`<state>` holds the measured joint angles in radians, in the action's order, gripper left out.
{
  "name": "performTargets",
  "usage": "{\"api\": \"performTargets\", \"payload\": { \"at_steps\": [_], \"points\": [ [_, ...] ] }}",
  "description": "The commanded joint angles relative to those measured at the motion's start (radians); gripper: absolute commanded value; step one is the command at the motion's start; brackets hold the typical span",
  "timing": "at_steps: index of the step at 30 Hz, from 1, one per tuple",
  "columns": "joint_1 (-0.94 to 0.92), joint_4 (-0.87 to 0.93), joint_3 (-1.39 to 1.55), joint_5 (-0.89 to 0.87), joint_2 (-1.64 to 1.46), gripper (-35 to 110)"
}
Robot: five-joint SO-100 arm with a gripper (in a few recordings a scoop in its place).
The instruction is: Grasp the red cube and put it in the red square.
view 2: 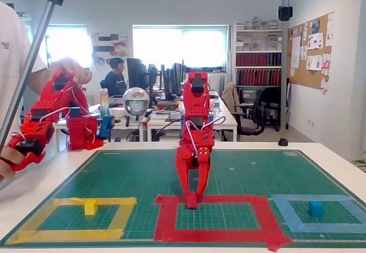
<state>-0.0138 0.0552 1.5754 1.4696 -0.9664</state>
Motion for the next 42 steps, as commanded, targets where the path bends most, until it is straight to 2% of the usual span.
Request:
{"api": "performTargets", "payload": {
  "at_steps": [1,5,8,24,42],
  "points": [
    [0.021,-0.021,-0.008,0.021,-0.072,-1],
    [0.018,-0.034,-0.005,0.021,-0.069,-1],
    [0.015,-0.120,0.034,0.021,-0.069,0],
    [0.006,-0.121,0.034,0.029,-0.072,12],
    [0.006,-0.121,0.041,0.034,-0.092,12]
  ]
}}
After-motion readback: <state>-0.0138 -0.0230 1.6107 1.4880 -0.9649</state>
